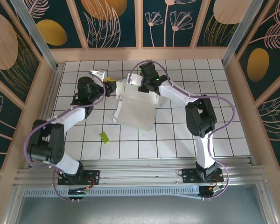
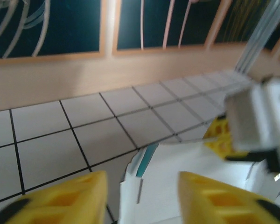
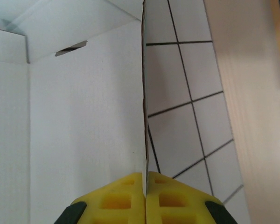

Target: Fold the paper box

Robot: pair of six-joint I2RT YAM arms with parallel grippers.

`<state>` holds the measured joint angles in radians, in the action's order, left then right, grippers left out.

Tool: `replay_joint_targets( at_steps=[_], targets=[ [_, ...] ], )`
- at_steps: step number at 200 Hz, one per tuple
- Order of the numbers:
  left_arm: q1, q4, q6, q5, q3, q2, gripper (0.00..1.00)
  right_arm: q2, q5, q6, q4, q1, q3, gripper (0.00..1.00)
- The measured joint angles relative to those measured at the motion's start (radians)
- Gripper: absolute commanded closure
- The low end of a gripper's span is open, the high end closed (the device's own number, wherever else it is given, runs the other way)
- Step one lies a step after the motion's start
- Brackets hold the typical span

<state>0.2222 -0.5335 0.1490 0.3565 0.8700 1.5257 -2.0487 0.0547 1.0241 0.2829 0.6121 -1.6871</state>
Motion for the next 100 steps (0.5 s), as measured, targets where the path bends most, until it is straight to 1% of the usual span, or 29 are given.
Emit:
replay_joint_targets(
  at_steps=[25, 32, 40, 45, 52, 59, 68, 81, 100],
  targets=[
    [0.001, 0.045, 0.189, -0.052, 0.011, -0.09, 0.49, 0.054, 0.063, 0.051, -0.066, 0.008, 0.081, 0.93],
    [0.0, 0.063, 0.257, -0.054, 0.018, -0.097, 0.49, 0.074, 0.081, 0.07, -0.094, 0.012, 0.111, 0.93],
    [0.0, 0.082, 0.369, -0.047, 0.023, -0.094, 0.5, 0.093, 0.103, 0.09, -0.126, 0.018, 0.147, 0.93],
    [0.0, 0.088, 0.41, -0.041, 0.023, -0.09, 0.5, 0.101, 0.111, 0.1, -0.144, 0.022, 0.164, 0.93],
    [0.0, 0.092, 0.511, -0.016, 0.022, -0.076, 0.5, 0.114, 0.129, 0.12, -0.176, 0.029, 0.195, 0.93],
    [0.0, 0.087, 0.583, 0.007, 0.019, -0.057, 0.5, 0.122, 0.14, 0.134, -0.207, 0.034, 0.221, 0.93],
    [0.0, 0.058, 0.701, 0.047, 0.007, -0.019, 0.51, 0.13, 0.153, 0.151, -0.245, 0.041, 0.254, 0.93],
    [0.0, -0.004, 0.834, 0.095, -0.019, 0.039, 0.52, 0.132, 0.162, 0.165, -0.286, 0.047, 0.288, 0.93],
    [0.004, -0.069, 0.973, 0.151, -0.034, 0.12, 0.53, 0.132, 0.165, 0.172, -0.328, 0.048, 0.317, 0.93]
  ],
)
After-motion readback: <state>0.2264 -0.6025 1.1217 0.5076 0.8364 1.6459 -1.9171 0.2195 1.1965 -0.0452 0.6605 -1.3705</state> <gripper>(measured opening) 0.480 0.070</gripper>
